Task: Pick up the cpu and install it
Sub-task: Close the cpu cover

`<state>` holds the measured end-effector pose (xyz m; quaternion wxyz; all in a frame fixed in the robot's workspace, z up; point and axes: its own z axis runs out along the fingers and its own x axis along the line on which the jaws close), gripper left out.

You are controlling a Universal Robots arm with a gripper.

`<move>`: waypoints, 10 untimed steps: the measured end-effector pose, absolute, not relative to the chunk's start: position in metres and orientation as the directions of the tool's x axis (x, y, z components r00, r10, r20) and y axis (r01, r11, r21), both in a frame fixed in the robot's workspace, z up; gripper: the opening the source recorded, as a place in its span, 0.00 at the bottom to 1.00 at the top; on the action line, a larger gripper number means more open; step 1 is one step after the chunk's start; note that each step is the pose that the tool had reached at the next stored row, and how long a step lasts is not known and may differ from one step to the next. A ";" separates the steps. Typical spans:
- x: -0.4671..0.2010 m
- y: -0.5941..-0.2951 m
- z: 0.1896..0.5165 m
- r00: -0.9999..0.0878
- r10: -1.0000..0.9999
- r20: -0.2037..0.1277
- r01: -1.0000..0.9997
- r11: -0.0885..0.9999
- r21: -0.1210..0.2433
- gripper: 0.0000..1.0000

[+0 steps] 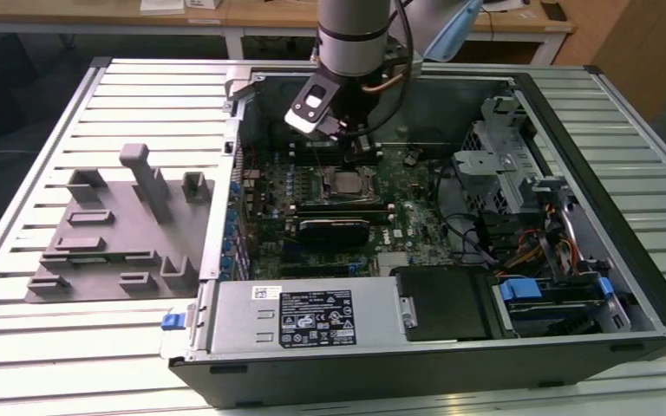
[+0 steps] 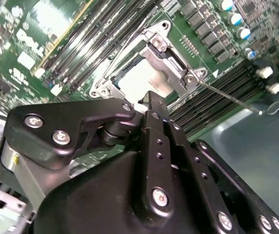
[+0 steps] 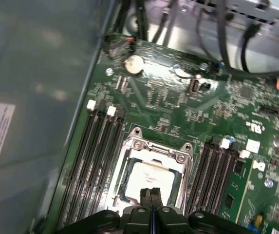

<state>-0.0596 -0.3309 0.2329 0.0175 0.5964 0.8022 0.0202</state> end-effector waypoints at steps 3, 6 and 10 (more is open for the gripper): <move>-0.060 -0.331 0.233 -0.339 0.941 -0.004 0.939 0.339 0.053 0.11; -0.060 -0.331 0.232 -0.390 0.921 -0.004 0.919 0.390 0.053 0.11; -0.060 -0.331 0.232 -0.456 0.890 -0.005 0.889 0.456 0.053 0.11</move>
